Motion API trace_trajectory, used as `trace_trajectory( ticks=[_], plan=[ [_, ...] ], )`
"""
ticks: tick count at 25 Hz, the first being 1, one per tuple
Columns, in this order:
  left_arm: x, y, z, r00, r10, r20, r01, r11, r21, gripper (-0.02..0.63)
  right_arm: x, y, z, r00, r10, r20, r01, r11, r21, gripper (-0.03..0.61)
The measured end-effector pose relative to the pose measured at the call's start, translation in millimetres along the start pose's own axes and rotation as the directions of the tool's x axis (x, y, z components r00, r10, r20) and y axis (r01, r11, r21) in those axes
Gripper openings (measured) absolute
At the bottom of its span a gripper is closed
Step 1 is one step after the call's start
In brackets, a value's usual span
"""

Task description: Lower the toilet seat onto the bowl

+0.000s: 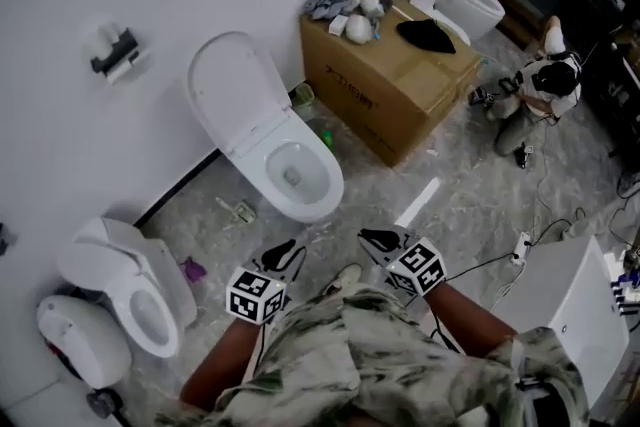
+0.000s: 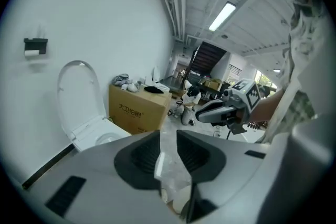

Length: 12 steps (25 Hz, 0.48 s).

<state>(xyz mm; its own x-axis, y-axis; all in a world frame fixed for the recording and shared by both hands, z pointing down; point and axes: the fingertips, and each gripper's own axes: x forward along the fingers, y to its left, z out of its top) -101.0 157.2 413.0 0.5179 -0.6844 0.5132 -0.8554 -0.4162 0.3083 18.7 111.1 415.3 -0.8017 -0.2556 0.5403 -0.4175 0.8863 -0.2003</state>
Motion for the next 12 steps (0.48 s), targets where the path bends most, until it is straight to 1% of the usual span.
trace_trajectory(
  ticks=[2,5,9,12],
  plan=[
    [-26.1,-9.1,-5.3,0.999,0.012,0.034,-0.011,1.0,-0.007,0.114,-8.0,19.5,12.6,1.0,0.008,0.026,-0.007,0.999,-0.032,0.054],
    [-51.2,-20.9,-21.5,0.998,0.02,0.059,-0.019,0.999,-0.027,0.114,-15.7,44.6,20.4,0.999,0.024,0.036,-0.022,0.998,-0.058,0.054],
    [-66.0,-31.4,-40.7,0.996,0.059,0.073,-0.055,0.997,-0.053,0.114,-18.8,64.9,12.6,0.998,0.067,0.018,-0.066,0.995,-0.08,0.049],
    [-69.7,-39.9,-43.1,0.989,0.112,0.097,-0.105,0.992,-0.072,0.1,-23.9,67.9,8.2,0.993,0.121,-0.003,-0.121,0.985,-0.124,0.044]
  ],
)
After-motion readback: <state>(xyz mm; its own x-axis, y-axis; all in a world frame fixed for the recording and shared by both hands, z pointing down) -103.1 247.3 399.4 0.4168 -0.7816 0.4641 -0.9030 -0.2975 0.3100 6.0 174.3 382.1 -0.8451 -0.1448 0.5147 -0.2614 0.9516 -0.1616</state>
